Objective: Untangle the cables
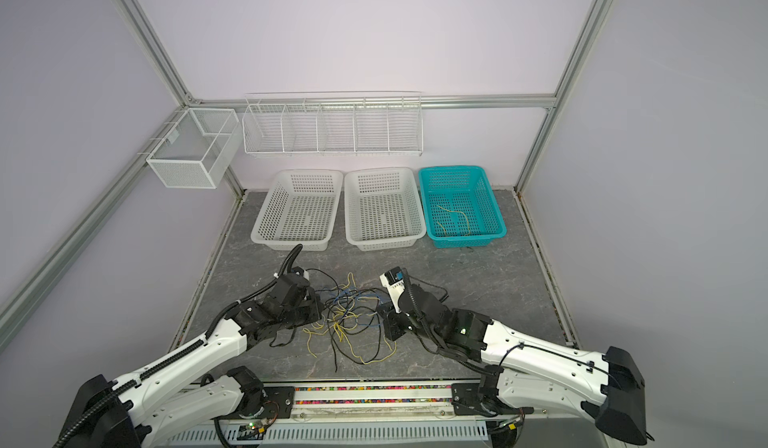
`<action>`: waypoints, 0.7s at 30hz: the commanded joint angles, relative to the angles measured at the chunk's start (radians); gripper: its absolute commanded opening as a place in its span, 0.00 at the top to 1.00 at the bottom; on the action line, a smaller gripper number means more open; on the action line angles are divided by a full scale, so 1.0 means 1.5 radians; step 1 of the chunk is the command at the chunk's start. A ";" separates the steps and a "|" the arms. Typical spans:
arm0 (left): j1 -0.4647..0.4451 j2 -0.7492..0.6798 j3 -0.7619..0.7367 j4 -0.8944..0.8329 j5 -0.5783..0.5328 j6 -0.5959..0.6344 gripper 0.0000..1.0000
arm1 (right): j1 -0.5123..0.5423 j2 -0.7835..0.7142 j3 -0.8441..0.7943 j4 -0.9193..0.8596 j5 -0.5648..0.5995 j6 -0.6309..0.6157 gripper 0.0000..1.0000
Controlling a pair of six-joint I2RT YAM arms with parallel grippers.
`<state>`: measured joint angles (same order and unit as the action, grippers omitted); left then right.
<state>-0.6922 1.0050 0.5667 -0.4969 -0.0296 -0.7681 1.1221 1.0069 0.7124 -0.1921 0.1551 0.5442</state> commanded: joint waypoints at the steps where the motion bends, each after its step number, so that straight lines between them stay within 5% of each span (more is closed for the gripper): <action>1: 0.004 0.005 0.018 0.024 -0.007 0.010 1.00 | 0.004 0.014 -0.013 0.152 -0.030 -0.022 0.94; 8: 0.005 -0.010 -0.001 0.037 -0.005 -0.004 1.00 | -0.001 -0.026 -0.057 0.270 -0.028 0.000 0.94; 21: 0.005 -0.052 -0.051 0.109 0.042 -0.031 1.00 | -0.020 -0.141 -0.194 0.434 0.050 0.201 0.94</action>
<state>-0.6888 0.9550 0.5167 -0.3908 0.0025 -0.7879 1.0969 0.7948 0.4492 0.3344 0.1875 0.7490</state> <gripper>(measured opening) 0.051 0.066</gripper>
